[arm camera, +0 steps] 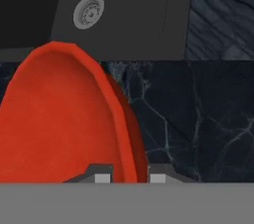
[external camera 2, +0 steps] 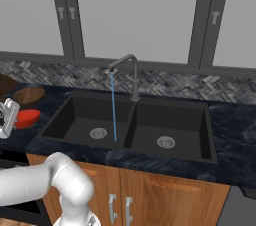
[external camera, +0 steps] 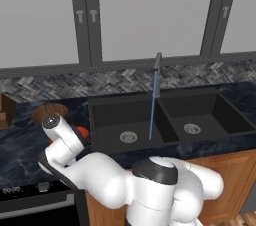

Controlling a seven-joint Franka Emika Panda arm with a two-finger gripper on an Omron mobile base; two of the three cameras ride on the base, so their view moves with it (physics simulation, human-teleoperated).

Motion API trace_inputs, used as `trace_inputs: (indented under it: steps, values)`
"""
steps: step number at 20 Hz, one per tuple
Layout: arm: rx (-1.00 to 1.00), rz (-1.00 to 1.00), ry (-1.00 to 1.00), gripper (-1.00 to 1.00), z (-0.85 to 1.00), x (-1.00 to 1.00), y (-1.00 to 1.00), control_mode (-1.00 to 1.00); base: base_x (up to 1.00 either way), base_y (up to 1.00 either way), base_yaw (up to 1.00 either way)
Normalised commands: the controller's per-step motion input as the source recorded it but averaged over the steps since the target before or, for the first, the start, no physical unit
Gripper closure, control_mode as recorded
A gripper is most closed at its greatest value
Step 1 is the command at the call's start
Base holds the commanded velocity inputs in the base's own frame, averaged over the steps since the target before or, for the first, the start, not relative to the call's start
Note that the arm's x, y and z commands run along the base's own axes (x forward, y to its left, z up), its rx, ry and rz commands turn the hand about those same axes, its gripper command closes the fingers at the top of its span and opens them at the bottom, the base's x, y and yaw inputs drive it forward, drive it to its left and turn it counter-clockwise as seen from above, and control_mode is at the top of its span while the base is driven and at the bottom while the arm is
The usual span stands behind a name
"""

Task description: Rinse each bowl for a few seconds and place them down in the sink or on the counter.

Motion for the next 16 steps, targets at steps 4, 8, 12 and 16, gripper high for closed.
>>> trace_inputs:
  steps: [4, 8, 12, 16]
  values:
    - [0.01, -0.02, 0.06, 1.0, -0.35, 0.29, 0.16, -1.0, 0.0, 0.0, 0.0]
    - [0.01, -0.02, 0.06, 1.0, -0.37, 0.26, 0.19, -1.0, 0.0, 0.0, 0.0]
    - [0.02, -0.02, 0.06, -1.0, -0.31, 0.15, 0.26, -1.0, 0.0, 0.0, 0.0]
    - [0.01, -0.01, 0.01, -1.0, -0.04, 0.01, 0.1, -1.0, 0.0, 0.0, 0.0]
